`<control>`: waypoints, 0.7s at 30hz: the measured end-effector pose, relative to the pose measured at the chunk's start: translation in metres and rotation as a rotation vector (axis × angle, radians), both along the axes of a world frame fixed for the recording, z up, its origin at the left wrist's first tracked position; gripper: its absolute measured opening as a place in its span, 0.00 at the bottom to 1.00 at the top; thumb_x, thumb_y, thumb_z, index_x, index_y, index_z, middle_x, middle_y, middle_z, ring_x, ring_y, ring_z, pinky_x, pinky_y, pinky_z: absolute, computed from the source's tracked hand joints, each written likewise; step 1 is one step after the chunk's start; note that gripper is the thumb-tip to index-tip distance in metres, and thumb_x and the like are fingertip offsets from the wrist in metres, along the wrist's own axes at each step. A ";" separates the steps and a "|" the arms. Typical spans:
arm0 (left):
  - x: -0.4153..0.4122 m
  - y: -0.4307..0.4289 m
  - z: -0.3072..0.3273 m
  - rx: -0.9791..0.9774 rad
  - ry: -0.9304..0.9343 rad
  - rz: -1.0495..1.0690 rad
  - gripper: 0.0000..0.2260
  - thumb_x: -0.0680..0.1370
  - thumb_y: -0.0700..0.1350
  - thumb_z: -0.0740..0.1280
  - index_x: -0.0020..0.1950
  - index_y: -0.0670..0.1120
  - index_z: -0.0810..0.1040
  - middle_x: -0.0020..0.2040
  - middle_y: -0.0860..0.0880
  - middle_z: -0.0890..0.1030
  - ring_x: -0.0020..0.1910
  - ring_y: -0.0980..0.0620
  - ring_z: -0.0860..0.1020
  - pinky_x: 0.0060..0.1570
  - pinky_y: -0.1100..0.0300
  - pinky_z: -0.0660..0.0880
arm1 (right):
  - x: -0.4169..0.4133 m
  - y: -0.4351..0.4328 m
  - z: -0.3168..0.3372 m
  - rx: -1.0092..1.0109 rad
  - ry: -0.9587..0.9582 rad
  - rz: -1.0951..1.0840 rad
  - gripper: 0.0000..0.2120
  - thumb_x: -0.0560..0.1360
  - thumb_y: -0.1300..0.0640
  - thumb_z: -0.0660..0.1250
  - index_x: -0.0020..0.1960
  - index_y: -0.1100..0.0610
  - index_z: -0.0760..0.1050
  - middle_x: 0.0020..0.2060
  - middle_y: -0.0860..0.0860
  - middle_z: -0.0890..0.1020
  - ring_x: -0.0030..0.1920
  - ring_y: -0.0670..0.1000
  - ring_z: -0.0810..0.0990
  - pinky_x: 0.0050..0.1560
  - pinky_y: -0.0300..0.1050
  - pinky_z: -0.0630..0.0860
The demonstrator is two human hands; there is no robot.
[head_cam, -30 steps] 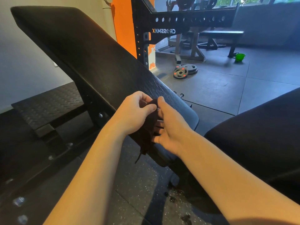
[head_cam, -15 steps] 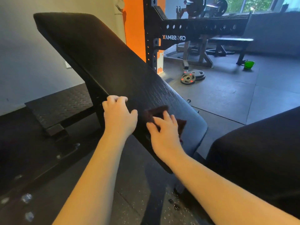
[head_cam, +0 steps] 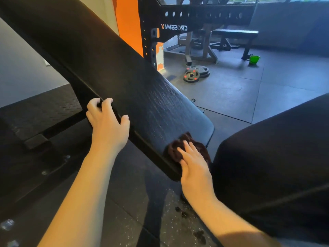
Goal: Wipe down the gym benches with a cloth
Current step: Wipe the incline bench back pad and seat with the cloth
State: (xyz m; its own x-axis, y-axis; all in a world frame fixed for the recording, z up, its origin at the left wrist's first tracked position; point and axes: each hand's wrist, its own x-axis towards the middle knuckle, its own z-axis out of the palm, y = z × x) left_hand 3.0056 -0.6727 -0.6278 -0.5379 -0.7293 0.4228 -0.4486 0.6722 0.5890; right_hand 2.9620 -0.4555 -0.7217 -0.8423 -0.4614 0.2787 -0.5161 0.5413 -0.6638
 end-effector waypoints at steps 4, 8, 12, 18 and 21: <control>-0.002 0.001 0.000 -0.016 0.006 -0.008 0.26 0.80 0.46 0.69 0.76 0.48 0.64 0.78 0.46 0.53 0.75 0.45 0.58 0.58 0.58 0.68 | 0.008 -0.012 -0.002 0.093 -0.053 -0.051 0.22 0.85 0.53 0.56 0.78 0.44 0.62 0.81 0.45 0.52 0.81 0.51 0.41 0.80 0.63 0.47; -0.004 0.005 0.002 0.006 -0.005 -0.003 0.24 0.80 0.45 0.69 0.75 0.48 0.66 0.79 0.44 0.52 0.76 0.44 0.56 0.59 0.56 0.68 | 0.011 -0.063 0.024 0.117 0.123 0.018 0.22 0.84 0.52 0.58 0.77 0.44 0.66 0.81 0.51 0.58 0.82 0.58 0.48 0.79 0.68 0.48; 0.000 0.004 0.001 0.021 -0.017 -0.003 0.25 0.80 0.47 0.70 0.76 0.49 0.65 0.80 0.46 0.51 0.77 0.45 0.55 0.61 0.50 0.69 | 0.004 -0.097 0.033 0.100 0.196 0.125 0.22 0.85 0.46 0.56 0.78 0.42 0.63 0.82 0.52 0.52 0.82 0.60 0.42 0.78 0.66 0.37; 0.001 0.005 -0.004 0.025 0.024 -0.029 0.26 0.80 0.46 0.70 0.76 0.48 0.65 0.80 0.45 0.50 0.77 0.45 0.53 0.65 0.50 0.69 | 0.008 -0.062 0.003 0.119 0.203 -0.011 0.25 0.83 0.50 0.63 0.78 0.42 0.63 0.82 0.52 0.56 0.82 0.60 0.47 0.78 0.69 0.48; -0.001 0.005 -0.003 0.045 0.019 -0.016 0.26 0.80 0.46 0.70 0.76 0.49 0.65 0.80 0.46 0.50 0.78 0.46 0.53 0.64 0.52 0.68 | 0.019 -0.033 -0.008 0.059 0.144 -0.059 0.23 0.82 0.54 0.65 0.76 0.44 0.68 0.80 0.48 0.60 0.82 0.54 0.51 0.80 0.62 0.54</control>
State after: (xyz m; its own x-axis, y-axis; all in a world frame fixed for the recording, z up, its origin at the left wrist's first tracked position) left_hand 3.0051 -0.6679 -0.6306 -0.5416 -0.7396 0.3995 -0.4269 0.6514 0.6272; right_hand 2.9809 -0.4880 -0.7297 -0.8218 -0.4314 0.3724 -0.5697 0.6098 -0.5510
